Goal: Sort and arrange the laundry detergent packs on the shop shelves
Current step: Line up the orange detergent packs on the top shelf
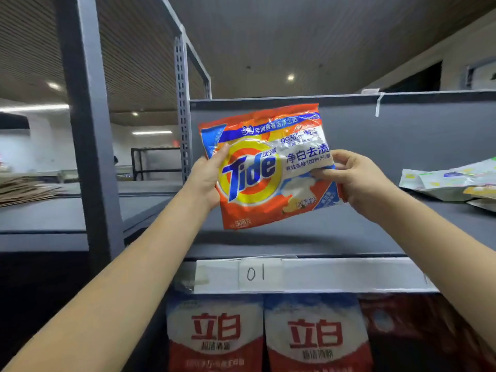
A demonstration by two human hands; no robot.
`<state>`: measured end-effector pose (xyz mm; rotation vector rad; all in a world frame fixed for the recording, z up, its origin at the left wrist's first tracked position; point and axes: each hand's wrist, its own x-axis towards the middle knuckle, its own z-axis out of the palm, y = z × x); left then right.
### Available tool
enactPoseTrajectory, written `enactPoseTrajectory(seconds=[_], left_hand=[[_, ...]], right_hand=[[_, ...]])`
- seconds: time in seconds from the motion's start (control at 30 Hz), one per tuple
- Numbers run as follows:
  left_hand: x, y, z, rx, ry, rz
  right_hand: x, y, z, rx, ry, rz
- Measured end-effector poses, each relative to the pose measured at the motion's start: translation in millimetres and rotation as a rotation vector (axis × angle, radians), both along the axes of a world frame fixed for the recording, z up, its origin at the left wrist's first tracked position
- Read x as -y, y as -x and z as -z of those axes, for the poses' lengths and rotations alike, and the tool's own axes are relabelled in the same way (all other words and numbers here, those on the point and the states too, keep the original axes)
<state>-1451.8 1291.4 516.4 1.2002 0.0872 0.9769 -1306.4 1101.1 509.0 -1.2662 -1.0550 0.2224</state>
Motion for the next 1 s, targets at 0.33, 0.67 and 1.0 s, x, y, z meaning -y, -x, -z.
enactPoseTrajectory(seconds=[0.33,0.67,1.0], left_hand=[[168,71,38,0.183,-0.073,-0.095],[235,113,223,-0.132,0.108,-0.112],[232,146,462,-0.715,0.391,-0.036]], right_hand=[[152,70,56,0.006,-0.086,-0.105],[223,116,243,-0.203,0.252,-0.065],[217,133,485,-0.529,0.703,-0.066]])
